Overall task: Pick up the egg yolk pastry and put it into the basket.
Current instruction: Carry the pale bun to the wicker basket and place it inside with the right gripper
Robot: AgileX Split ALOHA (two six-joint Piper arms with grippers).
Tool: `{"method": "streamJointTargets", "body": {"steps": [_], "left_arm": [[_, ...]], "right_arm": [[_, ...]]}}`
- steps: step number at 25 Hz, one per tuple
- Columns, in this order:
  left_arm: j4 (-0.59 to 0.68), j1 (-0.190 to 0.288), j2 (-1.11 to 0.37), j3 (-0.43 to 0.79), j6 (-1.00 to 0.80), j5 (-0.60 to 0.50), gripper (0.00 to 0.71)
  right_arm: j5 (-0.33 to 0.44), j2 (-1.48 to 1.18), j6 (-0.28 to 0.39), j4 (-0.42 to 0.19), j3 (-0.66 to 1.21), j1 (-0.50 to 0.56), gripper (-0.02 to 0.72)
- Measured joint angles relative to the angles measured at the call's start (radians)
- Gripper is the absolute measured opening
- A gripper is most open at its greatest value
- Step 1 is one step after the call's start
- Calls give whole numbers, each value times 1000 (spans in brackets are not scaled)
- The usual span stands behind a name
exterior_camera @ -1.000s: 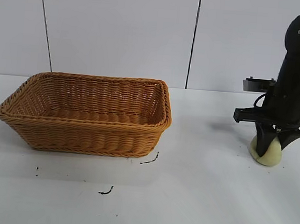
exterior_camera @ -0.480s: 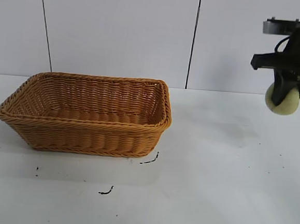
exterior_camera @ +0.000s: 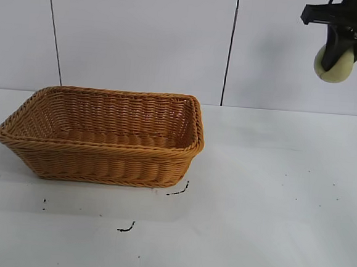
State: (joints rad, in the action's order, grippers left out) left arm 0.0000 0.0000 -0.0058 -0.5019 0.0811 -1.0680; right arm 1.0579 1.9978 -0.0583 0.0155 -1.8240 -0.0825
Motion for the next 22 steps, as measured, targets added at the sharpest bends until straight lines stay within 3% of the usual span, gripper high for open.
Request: {"method": "streamJointTargets", "body": {"steps": [15,22], "left_arm": [[0,0,0,0,0,0,697],[0,0,0,0,0,0,697]], "right_arm": [[19,132,-4,-16,-183,-334,172],[-86,189,-5,-16,-187,-478,174]]}}
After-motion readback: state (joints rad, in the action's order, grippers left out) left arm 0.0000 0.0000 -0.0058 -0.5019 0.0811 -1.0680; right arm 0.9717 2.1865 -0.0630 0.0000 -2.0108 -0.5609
